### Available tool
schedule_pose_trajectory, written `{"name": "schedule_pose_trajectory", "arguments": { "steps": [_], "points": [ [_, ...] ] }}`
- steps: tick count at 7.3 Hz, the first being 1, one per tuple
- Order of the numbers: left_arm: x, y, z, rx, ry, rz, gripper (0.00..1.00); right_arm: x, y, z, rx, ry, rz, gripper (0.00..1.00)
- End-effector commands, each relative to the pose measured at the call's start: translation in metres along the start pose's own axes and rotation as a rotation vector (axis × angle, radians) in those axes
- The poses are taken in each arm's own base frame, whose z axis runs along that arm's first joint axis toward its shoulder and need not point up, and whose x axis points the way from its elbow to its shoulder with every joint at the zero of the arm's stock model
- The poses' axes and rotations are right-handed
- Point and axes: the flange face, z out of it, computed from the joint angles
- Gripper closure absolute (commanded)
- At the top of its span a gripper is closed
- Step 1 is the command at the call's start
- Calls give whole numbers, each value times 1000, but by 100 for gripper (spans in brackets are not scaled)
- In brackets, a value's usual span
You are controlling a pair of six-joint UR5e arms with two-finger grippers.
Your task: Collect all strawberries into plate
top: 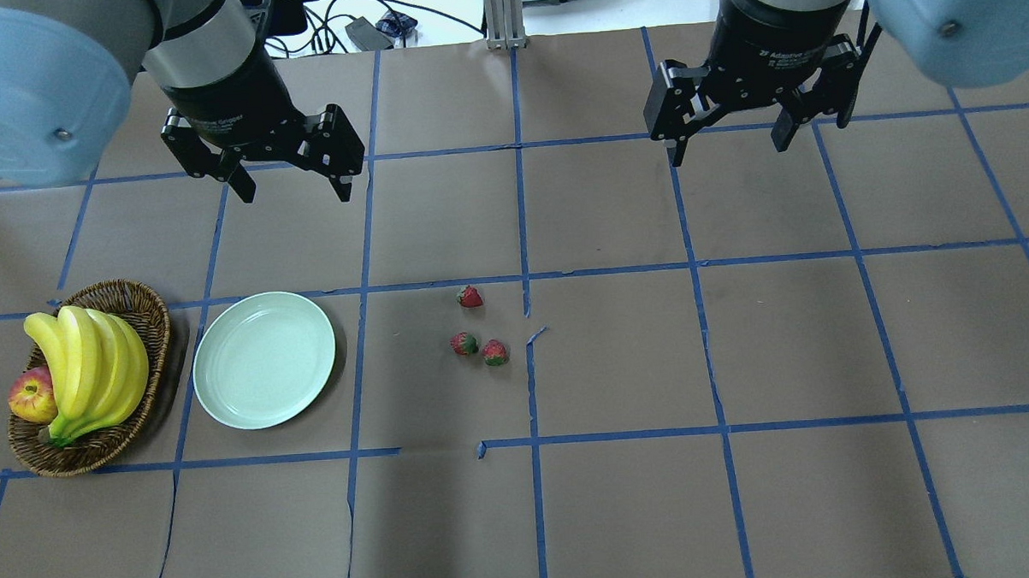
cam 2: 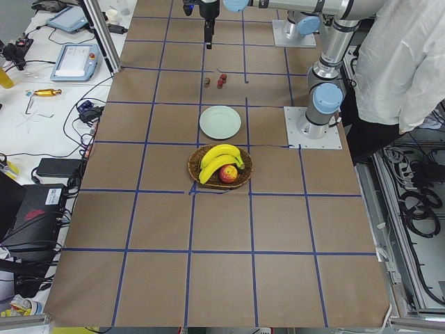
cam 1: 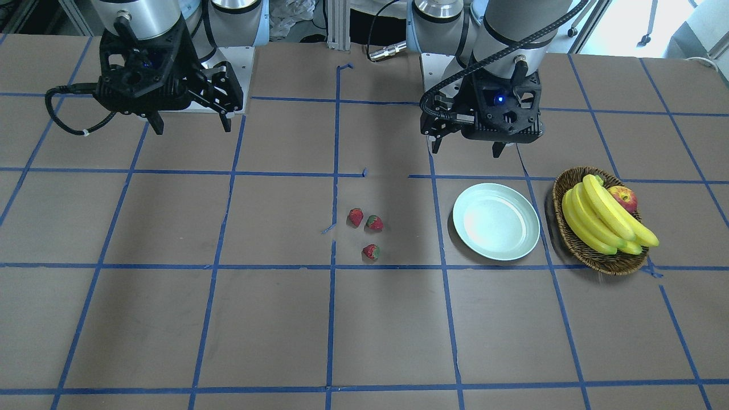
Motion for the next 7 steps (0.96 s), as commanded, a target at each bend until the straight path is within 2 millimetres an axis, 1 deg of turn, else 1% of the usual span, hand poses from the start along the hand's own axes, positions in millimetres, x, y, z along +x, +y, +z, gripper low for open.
{"name": "schedule_pose_trajectory", "arguments": {
  "steps": [1, 3, 5, 6, 7],
  "points": [
    [1, 0, 1, -2, 0, -2, 0, 5, -5, -2, 34, -11, -13, 0],
    [1, -1, 3, -6, 0, -4, 0, 7, -14, -1, 87, -7, -7, 0],
    [1, -1, 3, -6, -2, -4, 0, 8, -14, -2, 86, -4, -5, 0],
    [6, -3, 15, -34, 0, 7, 0, 7, -13, -1, 84, -6, -7, 0],
    [25, 4, 50, -94, -6, 45, 0, 7, -14, 0, 80, -7, -8, 0]
  ]
}}
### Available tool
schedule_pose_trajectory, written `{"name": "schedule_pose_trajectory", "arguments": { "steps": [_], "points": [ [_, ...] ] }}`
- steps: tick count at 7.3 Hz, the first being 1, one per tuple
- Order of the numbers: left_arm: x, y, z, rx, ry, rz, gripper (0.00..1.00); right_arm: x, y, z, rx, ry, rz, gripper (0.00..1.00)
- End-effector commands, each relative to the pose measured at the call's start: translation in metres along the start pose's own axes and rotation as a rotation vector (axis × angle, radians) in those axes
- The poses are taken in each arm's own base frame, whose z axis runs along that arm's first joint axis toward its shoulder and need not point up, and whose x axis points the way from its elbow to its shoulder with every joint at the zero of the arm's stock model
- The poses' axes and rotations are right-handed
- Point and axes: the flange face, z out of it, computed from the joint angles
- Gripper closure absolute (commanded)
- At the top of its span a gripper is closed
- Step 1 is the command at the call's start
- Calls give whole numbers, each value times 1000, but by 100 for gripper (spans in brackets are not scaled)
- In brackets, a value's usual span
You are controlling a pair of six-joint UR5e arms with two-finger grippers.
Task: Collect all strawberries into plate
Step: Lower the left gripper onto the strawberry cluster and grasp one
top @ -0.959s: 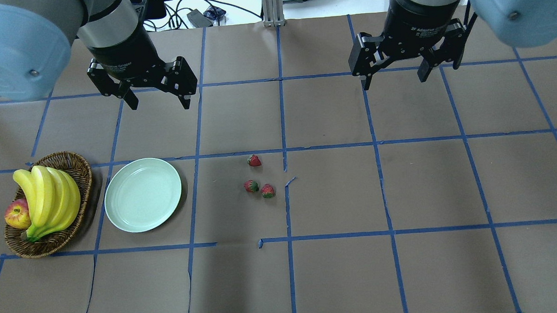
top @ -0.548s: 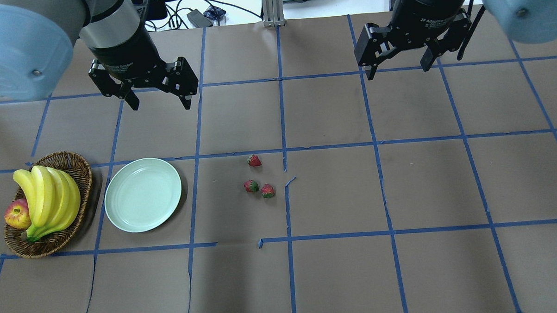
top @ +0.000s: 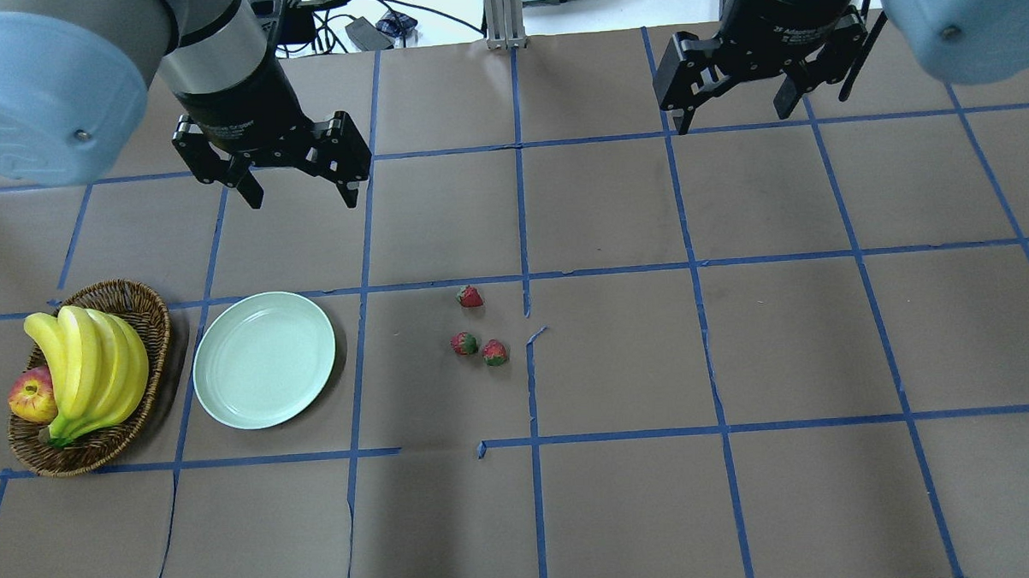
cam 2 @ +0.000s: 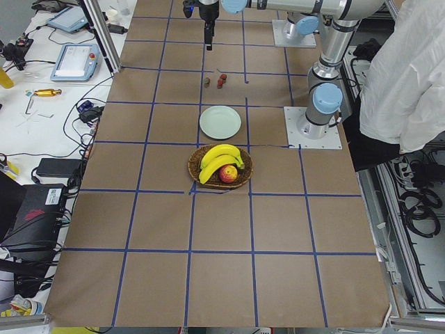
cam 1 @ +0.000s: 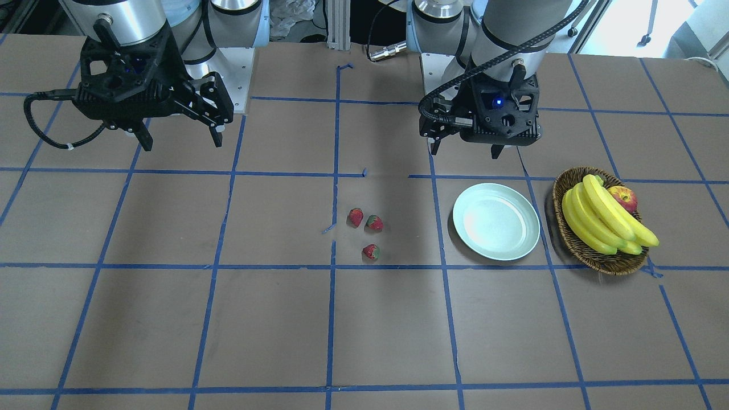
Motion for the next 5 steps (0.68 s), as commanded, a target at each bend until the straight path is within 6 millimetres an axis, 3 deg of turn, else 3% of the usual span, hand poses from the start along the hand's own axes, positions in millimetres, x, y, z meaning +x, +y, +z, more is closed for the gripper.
{"name": "schedule_pose_trajectory", "arguments": {
  "steps": [1, 2, 3, 5],
  "points": [
    [50, 8, 83, -41, 40, 41, 0, 0, 0, 1, -6, -2, -2, 0],
    [69, 17, 133, 17, 55, -13, 0, 0, 0, 1, -9, -2, -2, 0],
    [72, 23, 176, 23, 56, -27, 0, 0, 0, 1, -8, -3, -2, 0],
    [80, 18, 225, -26, 79, -92, 2, 0, 1, 2, -13, -3, -2, 0]
  ]
}}
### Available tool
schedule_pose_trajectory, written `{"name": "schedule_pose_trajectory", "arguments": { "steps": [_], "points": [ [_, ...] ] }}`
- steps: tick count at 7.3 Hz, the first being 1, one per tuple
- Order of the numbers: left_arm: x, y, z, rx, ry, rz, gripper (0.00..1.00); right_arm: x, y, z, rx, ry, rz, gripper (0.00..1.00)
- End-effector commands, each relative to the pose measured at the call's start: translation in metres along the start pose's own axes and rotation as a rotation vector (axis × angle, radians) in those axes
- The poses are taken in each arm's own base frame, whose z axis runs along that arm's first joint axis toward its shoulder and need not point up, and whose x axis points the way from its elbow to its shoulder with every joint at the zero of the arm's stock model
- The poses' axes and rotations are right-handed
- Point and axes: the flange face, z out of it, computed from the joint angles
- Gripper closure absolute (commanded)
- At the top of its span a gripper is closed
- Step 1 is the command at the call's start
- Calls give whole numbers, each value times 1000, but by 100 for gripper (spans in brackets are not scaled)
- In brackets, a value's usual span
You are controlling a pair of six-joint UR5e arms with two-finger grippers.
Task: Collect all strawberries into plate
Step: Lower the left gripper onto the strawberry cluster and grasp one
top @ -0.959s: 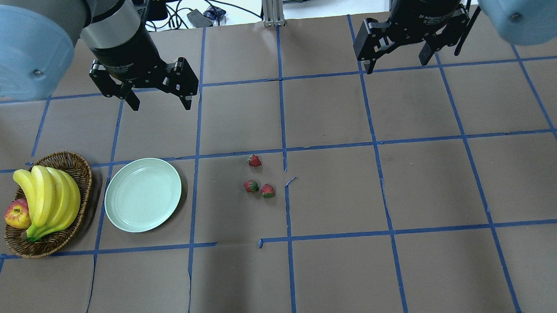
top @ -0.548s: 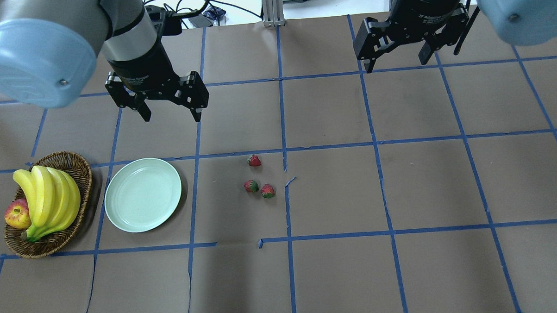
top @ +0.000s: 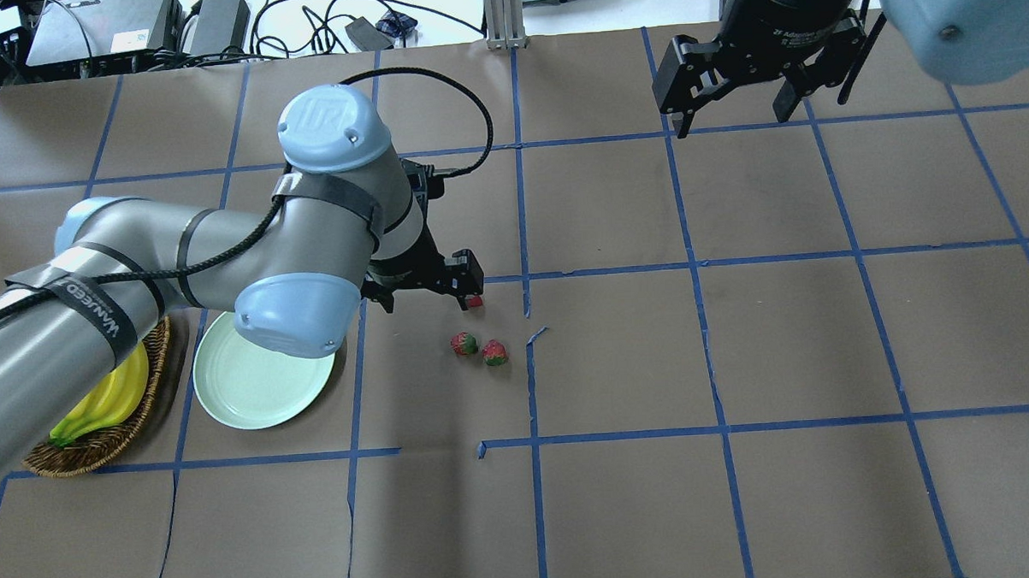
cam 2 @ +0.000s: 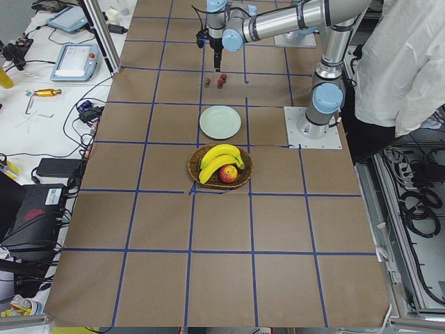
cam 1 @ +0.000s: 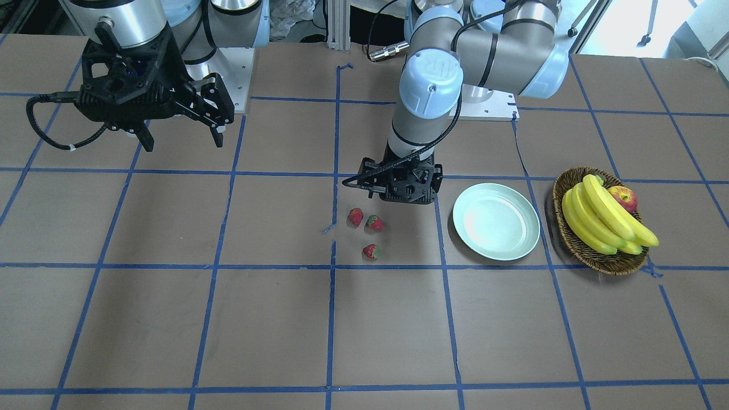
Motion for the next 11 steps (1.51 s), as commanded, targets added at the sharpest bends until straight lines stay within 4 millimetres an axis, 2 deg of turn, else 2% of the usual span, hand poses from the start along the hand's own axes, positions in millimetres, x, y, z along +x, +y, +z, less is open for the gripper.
{"name": "schedule_pose_trajectory", "arguments": {
  "steps": [1, 2, 4, 5, 6, 8, 9, 11],
  "points": [
    [13, -2, 45, -44, 55, -153, 5, 0, 0, 0, -2, 0, 0, 0],
    [30, 0, 57, -33, 56, -208, 6, 0, 0, 0, -2, 0, 0, 0],
    [44, 0, 78, -24, 48, -406, 10, 0, 0, 1, -4, 1, 0, 0],
    [50, 12, 98, -51, 13, -412, 21, 0, 0, 1, -4, 1, 0, 0],
    [50, 16, 105, -25, -4, -426, 21, 0, 0, 1, -4, 1, 0, 0],
    [54, 13, 109, -5, 8, -450, 34, 0, 1, 1, -5, 1, 0, 0],
    [55, 13, 108, 0, 13, -446, 47, 0, 0, 1, -4, 1, 0, 0],
    [57, 12, 105, 5, 23, -442, 100, 0, 1, 1, -5, 1, 0, 0]
  ]
}}
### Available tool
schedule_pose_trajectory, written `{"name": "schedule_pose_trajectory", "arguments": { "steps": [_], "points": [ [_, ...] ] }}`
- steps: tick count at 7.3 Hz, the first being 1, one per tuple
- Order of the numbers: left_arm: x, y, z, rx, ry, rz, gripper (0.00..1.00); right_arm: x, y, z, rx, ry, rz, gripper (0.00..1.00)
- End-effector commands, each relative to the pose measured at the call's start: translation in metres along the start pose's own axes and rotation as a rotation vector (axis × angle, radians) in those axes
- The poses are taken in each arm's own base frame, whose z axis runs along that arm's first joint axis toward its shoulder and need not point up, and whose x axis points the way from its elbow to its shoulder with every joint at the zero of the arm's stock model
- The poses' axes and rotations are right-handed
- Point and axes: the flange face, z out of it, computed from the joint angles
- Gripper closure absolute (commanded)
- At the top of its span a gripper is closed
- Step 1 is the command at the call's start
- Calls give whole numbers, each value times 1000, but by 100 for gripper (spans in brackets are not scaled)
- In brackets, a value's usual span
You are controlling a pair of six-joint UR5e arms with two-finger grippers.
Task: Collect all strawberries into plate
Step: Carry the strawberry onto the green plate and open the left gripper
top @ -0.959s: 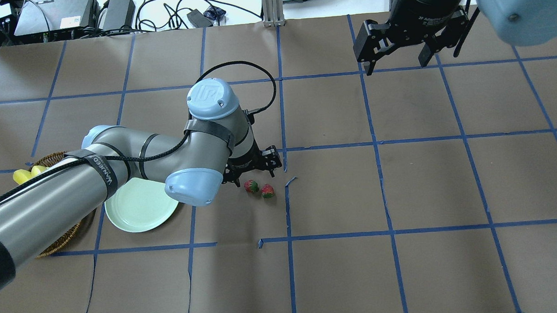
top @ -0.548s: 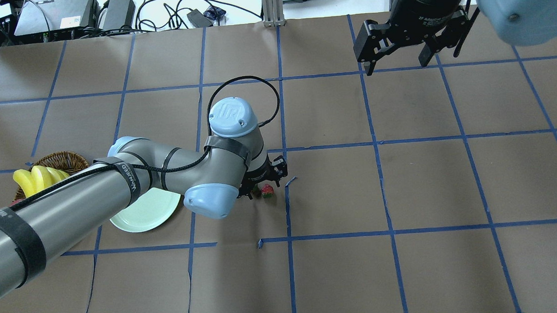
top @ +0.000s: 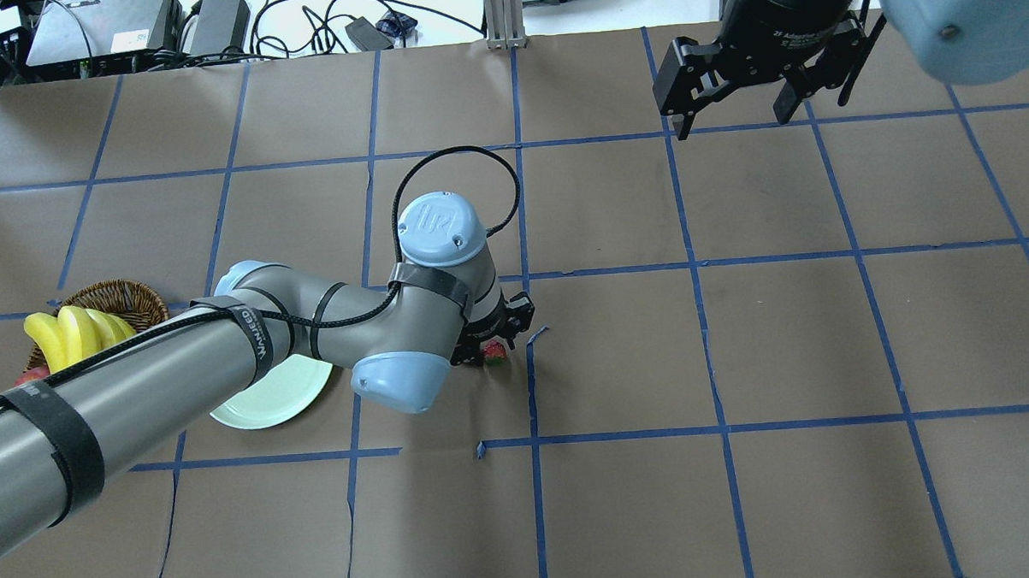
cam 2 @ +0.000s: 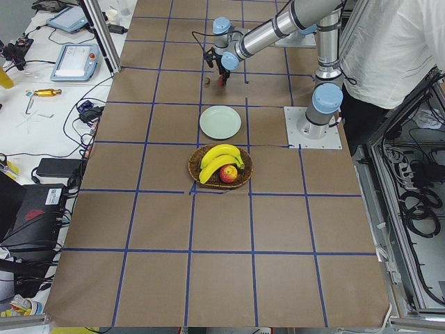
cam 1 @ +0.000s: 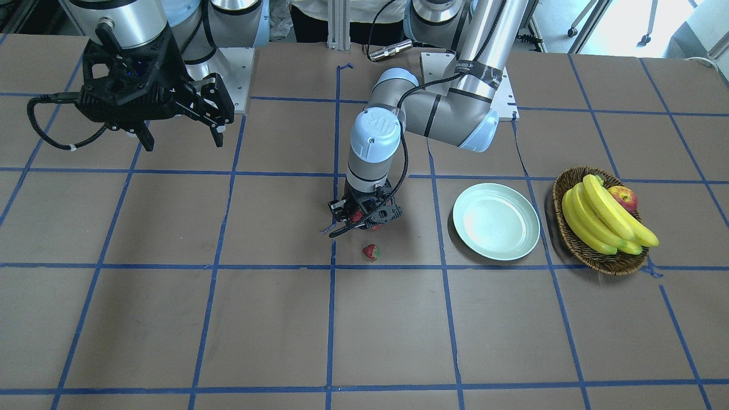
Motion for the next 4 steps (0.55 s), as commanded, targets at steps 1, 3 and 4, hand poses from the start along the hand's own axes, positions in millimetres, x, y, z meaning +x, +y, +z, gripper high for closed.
{"name": "schedule_pose_trajectory", "arguments": {
  "steps": [1, 3, 4],
  "points": [
    [1, 0, -1, -3, 8, 17, 100, 0, 0, 0, 0, 0, 0, 0],
    [3, -5, -39, 66, 34, 58, 100, 0, 0, -1, 3, 0, 0, 0],
    [-5, -17, -57, 116, -20, 86, 100, 0, 0, 0, 1, 0, 0, 0]
  ]
}}
